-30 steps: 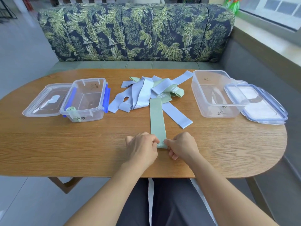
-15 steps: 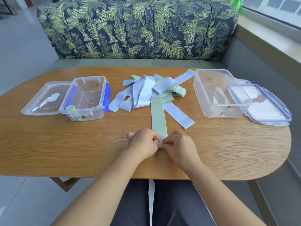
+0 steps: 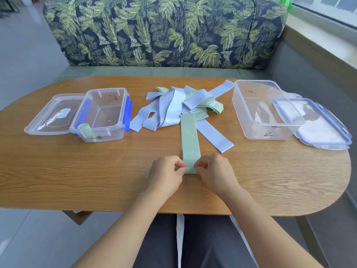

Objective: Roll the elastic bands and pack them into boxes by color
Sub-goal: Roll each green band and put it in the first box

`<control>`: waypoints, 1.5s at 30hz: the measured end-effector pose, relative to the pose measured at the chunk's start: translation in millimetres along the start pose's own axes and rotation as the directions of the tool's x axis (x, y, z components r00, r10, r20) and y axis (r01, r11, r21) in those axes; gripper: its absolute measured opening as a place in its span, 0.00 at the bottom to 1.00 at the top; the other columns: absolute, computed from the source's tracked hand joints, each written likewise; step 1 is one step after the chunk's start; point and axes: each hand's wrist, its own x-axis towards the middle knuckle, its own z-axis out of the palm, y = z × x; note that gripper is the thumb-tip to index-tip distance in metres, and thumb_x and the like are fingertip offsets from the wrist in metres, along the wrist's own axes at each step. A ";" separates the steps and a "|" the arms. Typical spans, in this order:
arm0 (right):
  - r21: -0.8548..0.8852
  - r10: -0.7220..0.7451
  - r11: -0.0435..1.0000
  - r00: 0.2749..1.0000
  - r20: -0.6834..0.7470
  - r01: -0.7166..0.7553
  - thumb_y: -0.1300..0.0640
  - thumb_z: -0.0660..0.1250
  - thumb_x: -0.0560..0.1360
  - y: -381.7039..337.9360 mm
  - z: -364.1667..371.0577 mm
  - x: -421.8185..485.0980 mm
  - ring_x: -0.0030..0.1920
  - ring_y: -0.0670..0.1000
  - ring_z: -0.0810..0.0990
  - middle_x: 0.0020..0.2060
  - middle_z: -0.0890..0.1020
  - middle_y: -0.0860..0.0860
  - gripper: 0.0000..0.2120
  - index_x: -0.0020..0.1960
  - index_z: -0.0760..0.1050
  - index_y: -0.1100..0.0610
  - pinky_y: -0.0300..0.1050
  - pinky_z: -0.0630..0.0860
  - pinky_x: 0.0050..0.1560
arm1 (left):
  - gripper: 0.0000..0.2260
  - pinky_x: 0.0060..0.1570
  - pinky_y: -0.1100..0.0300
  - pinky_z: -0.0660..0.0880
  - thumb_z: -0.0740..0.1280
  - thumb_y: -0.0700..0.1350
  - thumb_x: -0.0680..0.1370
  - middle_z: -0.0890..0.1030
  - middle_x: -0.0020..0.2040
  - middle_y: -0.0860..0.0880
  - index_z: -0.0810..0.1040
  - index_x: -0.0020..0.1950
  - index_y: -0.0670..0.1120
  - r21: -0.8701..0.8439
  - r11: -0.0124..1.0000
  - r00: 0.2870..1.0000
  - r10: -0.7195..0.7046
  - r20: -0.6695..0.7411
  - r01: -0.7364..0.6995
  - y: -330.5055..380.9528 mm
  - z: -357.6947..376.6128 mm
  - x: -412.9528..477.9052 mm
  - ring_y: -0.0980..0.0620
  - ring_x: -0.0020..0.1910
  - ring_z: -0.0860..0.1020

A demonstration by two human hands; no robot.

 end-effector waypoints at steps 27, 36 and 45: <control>-0.335 -0.244 0.921 0.965 -0.095 0.200 0.66 0.78 0.61 -8.6 9.1 -21.6 0.28 0.50 0.66 0.32 0.71 0.49 0.11 0.34 0.77 0.57 0.35 0.51 0.23 | 0.06 0.34 0.57 0.68 0.63 0.39 0.76 0.80 0.45 0.43 0.77 0.40 0.42 0.311 0.943 0.992 -0.129 0.013 0.119 20.5 7.4 31.1 0.42 0.46 0.79; -0.361 -0.277 0.909 0.948 -0.153 0.208 0.68 0.80 0.55 -4.9 12.8 -16.7 0.26 0.48 0.59 0.31 0.62 0.46 0.16 0.27 0.73 0.57 0.32 0.40 0.25 | 0.06 0.40 0.59 0.72 0.72 0.47 0.74 0.79 0.44 0.52 0.77 0.41 0.48 0.194 0.971 0.989 -0.145 0.014 0.140 14.4 -2.5 35.9 0.48 0.45 0.78; -0.056 -0.155 0.986 0.984 0.090 0.160 0.61 0.64 0.78 0.3 -8.9 8.3 0.46 0.56 0.79 0.48 0.78 0.54 0.09 0.49 0.84 0.59 0.51 0.77 0.48 | 0.04 0.42 0.64 0.72 0.70 0.41 0.75 0.78 0.39 0.54 0.82 0.42 0.50 0.083 0.996 0.990 -0.050 0.130 0.039 7.8 -8.4 41.0 0.53 0.43 0.78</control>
